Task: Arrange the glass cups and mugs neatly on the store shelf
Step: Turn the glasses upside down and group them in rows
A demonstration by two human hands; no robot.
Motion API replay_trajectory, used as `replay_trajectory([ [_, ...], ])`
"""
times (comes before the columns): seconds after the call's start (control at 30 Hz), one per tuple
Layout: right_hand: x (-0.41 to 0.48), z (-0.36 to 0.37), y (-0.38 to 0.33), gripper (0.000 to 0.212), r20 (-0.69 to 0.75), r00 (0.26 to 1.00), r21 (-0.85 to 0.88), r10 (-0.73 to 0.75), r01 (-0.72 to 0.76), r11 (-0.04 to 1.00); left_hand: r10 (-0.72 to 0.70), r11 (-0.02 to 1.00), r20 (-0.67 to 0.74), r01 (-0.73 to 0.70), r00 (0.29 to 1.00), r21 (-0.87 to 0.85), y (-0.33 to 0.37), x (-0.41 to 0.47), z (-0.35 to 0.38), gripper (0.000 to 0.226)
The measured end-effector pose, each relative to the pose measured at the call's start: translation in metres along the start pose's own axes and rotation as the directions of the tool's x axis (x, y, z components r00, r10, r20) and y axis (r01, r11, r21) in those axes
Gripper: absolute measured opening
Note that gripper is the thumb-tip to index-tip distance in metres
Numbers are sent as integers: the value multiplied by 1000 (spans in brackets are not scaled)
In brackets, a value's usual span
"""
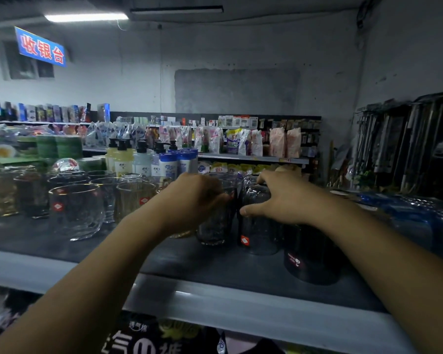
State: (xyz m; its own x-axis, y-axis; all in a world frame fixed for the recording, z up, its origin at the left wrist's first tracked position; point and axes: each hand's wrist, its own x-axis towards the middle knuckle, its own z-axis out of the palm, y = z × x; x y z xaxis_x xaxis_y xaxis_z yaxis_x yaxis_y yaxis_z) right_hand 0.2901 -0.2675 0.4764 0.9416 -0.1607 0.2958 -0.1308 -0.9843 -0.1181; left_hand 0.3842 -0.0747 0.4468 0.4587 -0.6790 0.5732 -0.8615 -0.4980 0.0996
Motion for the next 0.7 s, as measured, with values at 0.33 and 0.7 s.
replay_trajectory([
  [0.33, -17, -8, 3, 64, -142, 989, 132, -37, 56, 990, -91, 995, -219, 78, 971, -67, 26, -13, -23, 37],
  [0.7, -23, -13, -44, 81, -66, 997, 920, 45, 43, 389, -505, 500, -379, -95, 775, -861, 44, -59, -30, 26],
])
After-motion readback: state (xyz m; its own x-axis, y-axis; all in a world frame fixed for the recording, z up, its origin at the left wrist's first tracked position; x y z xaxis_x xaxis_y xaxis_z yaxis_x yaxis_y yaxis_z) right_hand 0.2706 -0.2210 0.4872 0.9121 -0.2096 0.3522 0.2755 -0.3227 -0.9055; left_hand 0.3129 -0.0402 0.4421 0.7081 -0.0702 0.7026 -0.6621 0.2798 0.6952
